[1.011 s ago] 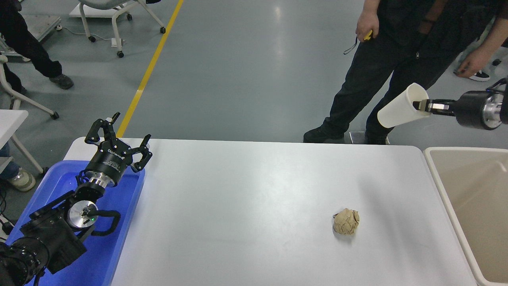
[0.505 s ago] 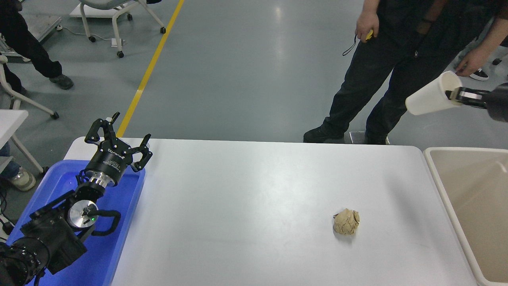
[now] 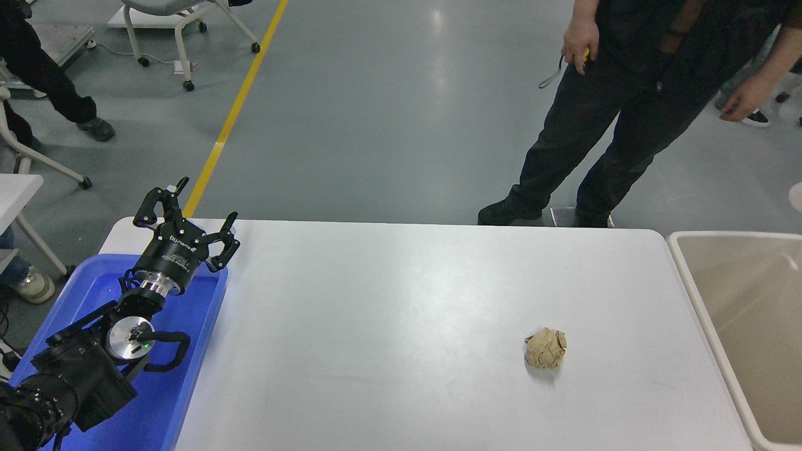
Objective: Dispose of the paper cup in the dustbin
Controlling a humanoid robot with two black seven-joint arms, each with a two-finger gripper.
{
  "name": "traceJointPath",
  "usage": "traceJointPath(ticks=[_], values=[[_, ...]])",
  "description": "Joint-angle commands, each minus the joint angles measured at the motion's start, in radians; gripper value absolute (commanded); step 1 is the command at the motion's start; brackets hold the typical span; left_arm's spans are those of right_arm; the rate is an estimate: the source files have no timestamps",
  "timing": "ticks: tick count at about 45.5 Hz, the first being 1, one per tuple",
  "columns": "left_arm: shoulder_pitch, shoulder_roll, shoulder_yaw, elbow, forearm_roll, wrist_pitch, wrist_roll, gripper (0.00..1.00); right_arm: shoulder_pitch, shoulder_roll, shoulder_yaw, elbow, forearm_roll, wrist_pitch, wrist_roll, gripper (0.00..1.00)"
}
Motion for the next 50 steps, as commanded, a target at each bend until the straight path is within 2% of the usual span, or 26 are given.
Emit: traceJointPath(ticks=[1,14,20,32,50], values=[[0.0,0.0,0.0,0.0,-0.001,0.0,0.0,1.0,-0.06,-0.006,0.002,-0.056,0.085,-0.005,-0.183,0.0],[0.0,0.0,0.0,0.0,0.001,0.0,0.0,1.0,-0.108,0.018,0.043,-0.068,0.121,-0.016,-0.274,0.0],[0.0,0.0,0.0,0.0,0.001,0.0,0.0,1.0,-0.16,0.058,0.086,-0.068,0.122,-0.023,-0.276,0.0],[0.0,0.0,0.0,0.0,0.001,0.0,0.0,1.0,-0.301,0.175,0.145,-0.068,0.124,-0.118,-0.276,0.0],[0.0,0.0,0.0,0.0,-0.001,0.0,0.0,1.0,-0.385,0.277,0.201,-0.068,0.124,-0.171,-0.274,0.0]])
